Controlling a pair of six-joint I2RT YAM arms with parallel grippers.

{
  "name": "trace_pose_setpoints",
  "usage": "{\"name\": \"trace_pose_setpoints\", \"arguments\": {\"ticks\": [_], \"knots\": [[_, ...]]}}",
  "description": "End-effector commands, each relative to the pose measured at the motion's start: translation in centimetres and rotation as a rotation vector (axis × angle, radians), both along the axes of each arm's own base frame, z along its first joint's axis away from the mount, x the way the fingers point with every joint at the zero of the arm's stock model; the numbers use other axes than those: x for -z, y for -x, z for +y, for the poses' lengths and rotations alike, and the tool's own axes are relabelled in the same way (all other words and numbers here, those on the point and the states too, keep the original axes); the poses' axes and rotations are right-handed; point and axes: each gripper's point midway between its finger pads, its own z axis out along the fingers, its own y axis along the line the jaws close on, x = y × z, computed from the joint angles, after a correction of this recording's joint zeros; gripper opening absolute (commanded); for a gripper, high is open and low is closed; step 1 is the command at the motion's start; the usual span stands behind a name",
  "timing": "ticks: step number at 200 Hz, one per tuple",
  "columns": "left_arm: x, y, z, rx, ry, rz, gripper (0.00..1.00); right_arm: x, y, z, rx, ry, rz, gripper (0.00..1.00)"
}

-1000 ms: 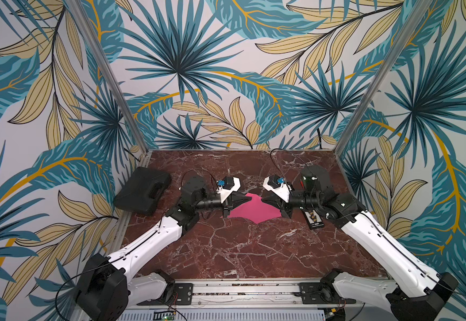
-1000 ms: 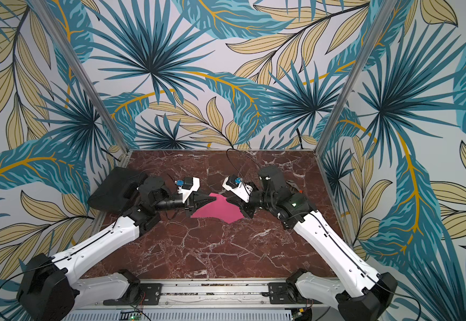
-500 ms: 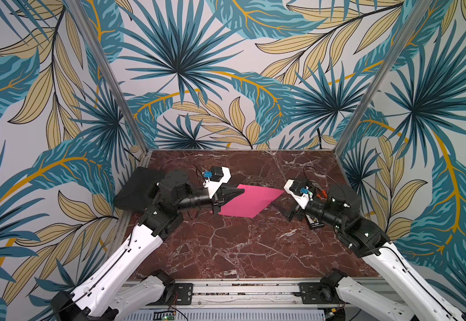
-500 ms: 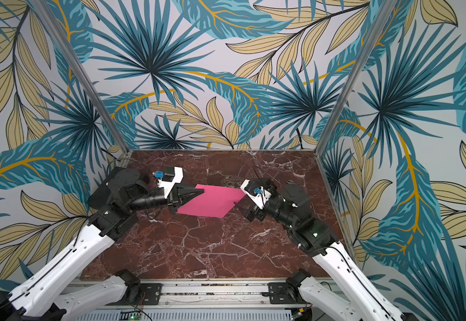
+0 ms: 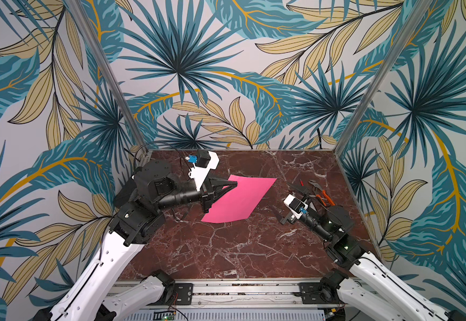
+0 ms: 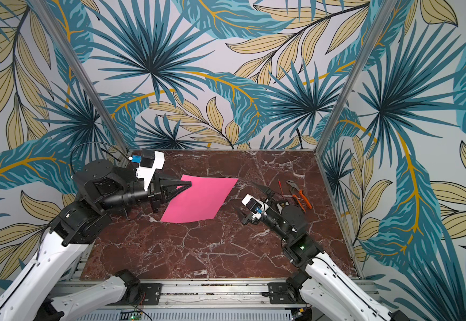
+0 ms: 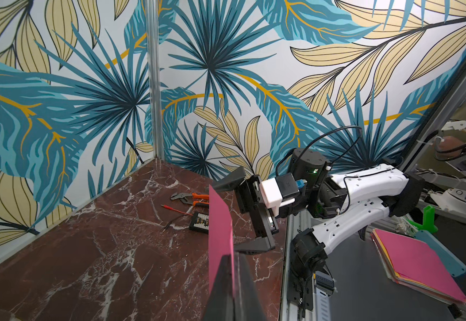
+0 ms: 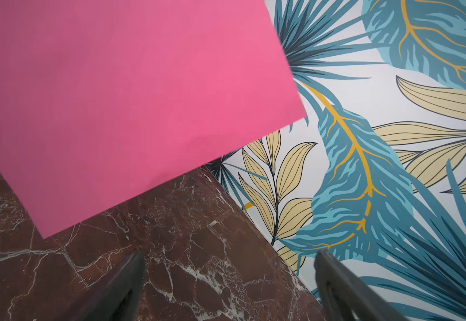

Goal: Fold the square paper diagonally
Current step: Fold the paper at the center of the board.

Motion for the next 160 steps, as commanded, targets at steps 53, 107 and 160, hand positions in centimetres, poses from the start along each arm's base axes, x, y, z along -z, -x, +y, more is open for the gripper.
{"name": "trace_pose_setpoints", "arguments": {"ticks": [53,107,160], "knots": [[-2.0,0.6,0.7,-0.026,0.042,0.05,0.0,2.1,-2.4,3.1,-0.02,-0.128,0.014,1.0],[-1.9,-1.2,1.0,-0.122,0.059,0.076,0.0,3.1,-1.6,5.1,-0.089,-0.19,0.078,0.99],[-0.7,-3.3,1.6,-0.226,0.064,0.118,0.0,2.6,-0.8,5.8,-0.148,-0.262,0.133,0.99]]}}
